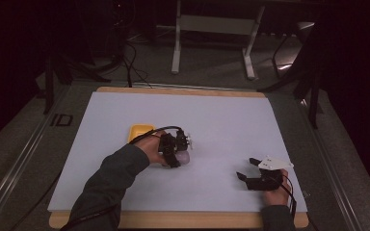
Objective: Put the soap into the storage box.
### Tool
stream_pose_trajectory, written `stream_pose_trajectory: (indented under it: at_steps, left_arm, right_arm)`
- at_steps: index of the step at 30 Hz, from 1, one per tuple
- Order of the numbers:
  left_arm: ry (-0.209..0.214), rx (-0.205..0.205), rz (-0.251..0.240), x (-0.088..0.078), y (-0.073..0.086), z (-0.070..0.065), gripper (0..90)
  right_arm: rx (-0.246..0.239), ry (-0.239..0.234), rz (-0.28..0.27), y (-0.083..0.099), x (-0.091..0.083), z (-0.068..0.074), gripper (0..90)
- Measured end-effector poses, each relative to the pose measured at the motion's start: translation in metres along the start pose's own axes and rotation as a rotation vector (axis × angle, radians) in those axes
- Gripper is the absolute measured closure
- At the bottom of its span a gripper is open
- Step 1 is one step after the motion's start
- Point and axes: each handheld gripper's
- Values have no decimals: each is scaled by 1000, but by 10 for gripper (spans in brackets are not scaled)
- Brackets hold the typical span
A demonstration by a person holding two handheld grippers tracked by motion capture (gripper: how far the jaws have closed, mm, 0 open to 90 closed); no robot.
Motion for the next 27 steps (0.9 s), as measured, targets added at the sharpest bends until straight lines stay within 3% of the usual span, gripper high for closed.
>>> stream_pose_trajectory:
  at_steps: [27]
  left_arm:
    - [-16, -87, -38, -17, 16, 18, 499]
  right_arm:
    - [2, 0, -2, 0, -1, 0, 204]
Point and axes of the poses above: each handheld gripper's, and its own axes: x roughly forward along the jaws, y roughly out of its underside, z roughly to its left
